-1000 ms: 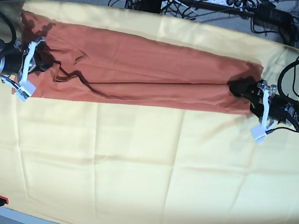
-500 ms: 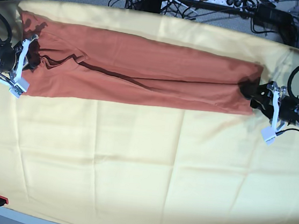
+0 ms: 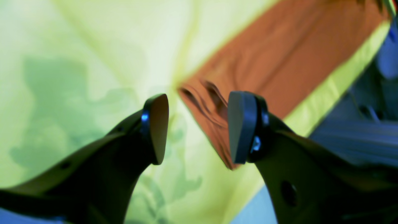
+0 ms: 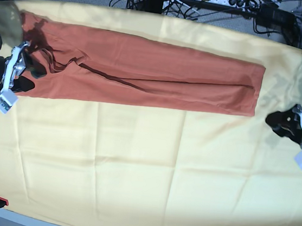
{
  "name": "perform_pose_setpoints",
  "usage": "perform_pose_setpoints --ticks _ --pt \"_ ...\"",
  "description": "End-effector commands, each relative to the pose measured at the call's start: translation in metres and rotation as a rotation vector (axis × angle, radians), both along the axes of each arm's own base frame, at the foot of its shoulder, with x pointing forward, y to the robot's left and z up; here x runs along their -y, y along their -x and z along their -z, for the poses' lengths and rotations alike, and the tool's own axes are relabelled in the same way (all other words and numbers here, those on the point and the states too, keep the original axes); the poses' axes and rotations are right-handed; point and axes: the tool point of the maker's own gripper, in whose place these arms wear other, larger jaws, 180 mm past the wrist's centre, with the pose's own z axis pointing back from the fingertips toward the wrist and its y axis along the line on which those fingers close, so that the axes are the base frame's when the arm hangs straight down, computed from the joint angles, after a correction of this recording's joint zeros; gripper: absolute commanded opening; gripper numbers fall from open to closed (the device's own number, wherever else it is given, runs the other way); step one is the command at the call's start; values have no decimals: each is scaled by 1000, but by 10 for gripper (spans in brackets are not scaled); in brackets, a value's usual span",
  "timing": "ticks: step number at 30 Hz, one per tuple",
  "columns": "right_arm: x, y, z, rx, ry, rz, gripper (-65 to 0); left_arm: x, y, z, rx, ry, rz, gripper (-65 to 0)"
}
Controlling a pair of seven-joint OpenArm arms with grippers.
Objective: Fold the T-shirt properly
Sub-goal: 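Open both grippers and lift them off the folded shirt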
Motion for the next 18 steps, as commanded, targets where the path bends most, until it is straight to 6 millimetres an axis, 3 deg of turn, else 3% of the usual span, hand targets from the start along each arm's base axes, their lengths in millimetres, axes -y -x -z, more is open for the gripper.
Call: perform_pose_setpoints --ticks 1,3,4,10,15,18 --pt "2 -8 -17 56 -21 9 -434 -11 -9 -28 78 3 -22 -325" --pt "1 -11 -17 73 -43 35 -626 -24 -13 -43 133 19 -72 -325" --pt "1 -11 -14 75 -44 49 -650 -29 -13 -48 153 29 -97 -325" --pt "2 -12 26 109 -18 159 -650 -55 3 -47 182 98 -238 -324" --pt "2 1 58 82 44 207 -650 -62 29 -17 123 143 -310 -324" --pt "2 7 71 76 69 227 -650 -55 41 2 91 181 -328 -324"
